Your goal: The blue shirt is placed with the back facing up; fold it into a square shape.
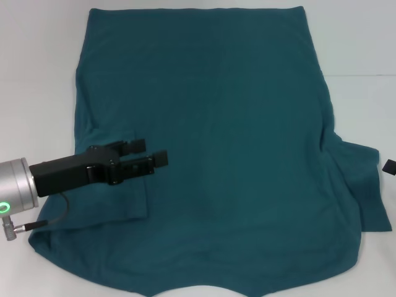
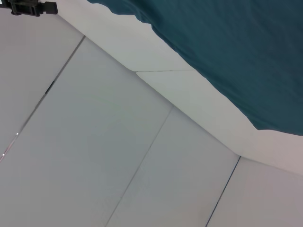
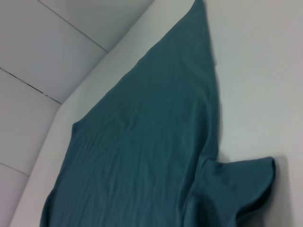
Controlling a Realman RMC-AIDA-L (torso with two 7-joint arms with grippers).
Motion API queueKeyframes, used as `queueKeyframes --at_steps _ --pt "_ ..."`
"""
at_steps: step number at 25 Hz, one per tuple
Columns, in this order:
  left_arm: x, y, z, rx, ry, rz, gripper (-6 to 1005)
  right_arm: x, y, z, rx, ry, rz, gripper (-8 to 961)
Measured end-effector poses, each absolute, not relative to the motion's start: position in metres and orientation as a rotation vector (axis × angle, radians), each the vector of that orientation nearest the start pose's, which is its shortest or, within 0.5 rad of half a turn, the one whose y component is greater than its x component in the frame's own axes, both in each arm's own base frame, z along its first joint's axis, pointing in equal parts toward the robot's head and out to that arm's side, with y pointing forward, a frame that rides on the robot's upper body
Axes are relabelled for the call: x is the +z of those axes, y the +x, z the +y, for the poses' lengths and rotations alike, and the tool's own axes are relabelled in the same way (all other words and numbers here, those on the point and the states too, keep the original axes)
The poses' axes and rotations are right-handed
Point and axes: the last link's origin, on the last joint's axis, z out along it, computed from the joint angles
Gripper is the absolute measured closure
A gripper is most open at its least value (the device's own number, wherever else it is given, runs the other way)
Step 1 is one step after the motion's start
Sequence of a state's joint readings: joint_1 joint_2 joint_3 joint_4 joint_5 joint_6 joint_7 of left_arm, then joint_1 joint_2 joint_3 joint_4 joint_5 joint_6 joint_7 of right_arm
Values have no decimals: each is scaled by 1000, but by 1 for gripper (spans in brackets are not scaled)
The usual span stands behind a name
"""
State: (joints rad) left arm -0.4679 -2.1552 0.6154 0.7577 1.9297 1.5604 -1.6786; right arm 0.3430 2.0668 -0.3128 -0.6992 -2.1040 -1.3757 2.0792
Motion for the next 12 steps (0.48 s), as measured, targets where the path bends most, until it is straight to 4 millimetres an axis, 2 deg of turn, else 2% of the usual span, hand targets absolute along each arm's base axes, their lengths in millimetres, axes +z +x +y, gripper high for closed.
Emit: queueKeyframes --at_steps 6,12 --pt "5 -259 324 -933 -2506 -1042 135 56 377 293 828 -1790 1689 59" --pt "5 -259 325 -933 -2502 -1042 135 42 374 298 820 -1822 1685 59"
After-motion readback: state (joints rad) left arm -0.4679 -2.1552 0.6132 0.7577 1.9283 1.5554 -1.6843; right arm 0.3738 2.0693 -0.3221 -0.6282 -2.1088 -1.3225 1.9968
